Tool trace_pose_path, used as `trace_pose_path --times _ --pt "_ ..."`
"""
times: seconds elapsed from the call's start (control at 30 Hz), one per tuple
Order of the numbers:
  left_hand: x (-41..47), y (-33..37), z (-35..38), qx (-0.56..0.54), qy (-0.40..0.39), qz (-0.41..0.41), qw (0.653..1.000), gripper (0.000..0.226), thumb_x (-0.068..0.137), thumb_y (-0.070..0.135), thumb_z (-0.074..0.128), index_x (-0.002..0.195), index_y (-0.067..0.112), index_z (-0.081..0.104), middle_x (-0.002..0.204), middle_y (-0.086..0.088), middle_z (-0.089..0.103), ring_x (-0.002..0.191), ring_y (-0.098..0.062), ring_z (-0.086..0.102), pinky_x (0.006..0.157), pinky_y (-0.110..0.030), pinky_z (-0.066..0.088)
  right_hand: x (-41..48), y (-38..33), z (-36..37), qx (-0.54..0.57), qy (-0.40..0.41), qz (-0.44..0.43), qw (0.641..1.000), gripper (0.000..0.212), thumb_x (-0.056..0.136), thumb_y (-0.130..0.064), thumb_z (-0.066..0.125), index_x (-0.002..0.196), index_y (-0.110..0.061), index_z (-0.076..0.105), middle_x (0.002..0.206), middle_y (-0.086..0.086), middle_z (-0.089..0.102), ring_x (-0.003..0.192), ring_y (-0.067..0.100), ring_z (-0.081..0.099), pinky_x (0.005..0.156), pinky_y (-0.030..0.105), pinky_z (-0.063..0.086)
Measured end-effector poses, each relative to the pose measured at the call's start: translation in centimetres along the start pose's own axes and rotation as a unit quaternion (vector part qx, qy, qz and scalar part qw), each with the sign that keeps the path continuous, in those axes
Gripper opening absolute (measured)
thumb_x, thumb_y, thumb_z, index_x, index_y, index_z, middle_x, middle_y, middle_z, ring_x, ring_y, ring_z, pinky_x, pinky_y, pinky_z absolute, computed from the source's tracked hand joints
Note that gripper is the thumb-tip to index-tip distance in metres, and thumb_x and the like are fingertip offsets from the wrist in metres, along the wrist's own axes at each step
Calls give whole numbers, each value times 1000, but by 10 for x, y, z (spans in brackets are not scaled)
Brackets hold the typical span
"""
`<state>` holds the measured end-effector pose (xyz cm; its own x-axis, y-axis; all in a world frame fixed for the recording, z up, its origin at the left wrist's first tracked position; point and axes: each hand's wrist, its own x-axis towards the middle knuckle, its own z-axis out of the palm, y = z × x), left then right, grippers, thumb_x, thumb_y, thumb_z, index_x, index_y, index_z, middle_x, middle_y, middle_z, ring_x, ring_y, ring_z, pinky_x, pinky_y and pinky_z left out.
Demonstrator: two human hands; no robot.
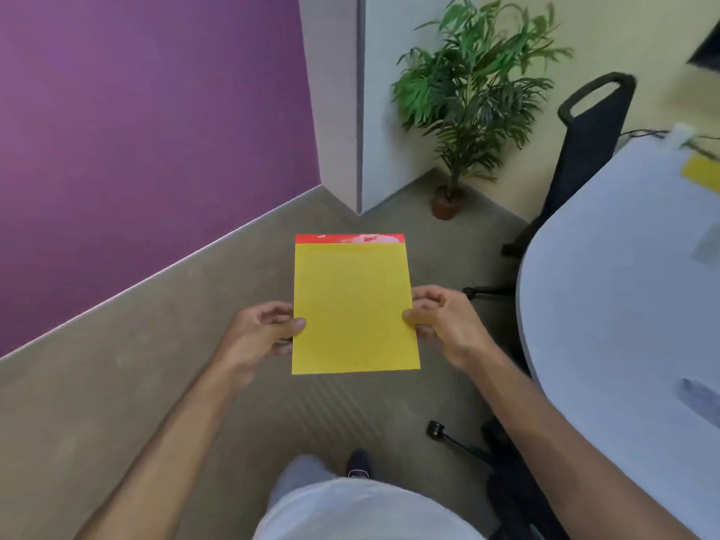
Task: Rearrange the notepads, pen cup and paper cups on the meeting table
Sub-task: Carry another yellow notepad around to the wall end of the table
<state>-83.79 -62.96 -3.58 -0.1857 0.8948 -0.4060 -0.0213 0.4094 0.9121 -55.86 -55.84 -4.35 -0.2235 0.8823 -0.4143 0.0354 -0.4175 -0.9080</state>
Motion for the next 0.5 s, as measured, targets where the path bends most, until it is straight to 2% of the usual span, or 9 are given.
trace_pose_path --times 0.07,0.1,0.2,0.33,0.5 --pt "37 16 14 12 -25 1 1000 15 85 -1 71 96 9 70 77 3 76 63 -5 70 53 -17 53 20 -12 -16 13 25 -1 1000 28 83 13 62 109 3 67 101 29 71 87 33 69 85 50 56" --pt "56 23 21 17 -36 0 999 16 84 0 71 97 9 71 79 2 75 64 -5 70 53 -17 53 29 -18 -24 17 37 -3 999 28 84 13 62 110 3 67 105 30 70 88 33 69 86 50 56" --pt "115 46 43 34 -74 -2 997 17 83 1 73 97 10 71 80 1 76 66 -5 70 53 -17 52 60 -34 -46 22 76 -7 997 28 84 11 62 110 1 68 107 28 71 85 28 70 77 40 57" --pt "196 76 75 56 -122 -5 991 19 83 1 74 100 8 71 83 -1 76 67 -7 71 54 -17 53 111 -51 -76 36 126 -12 991 29 84 7 65 109 -6 71 97 21 74 80 24 70 66 28 53" --pt "305 121 116 83 -184 4 979 20 83 3 75 102 8 70 90 -6 75 73 -10 72 59 -21 57 183 -78 -110 52 190 -23 980 32 85 1 64 112 -16 72 98 16 76 93 33 74 87 45 56"
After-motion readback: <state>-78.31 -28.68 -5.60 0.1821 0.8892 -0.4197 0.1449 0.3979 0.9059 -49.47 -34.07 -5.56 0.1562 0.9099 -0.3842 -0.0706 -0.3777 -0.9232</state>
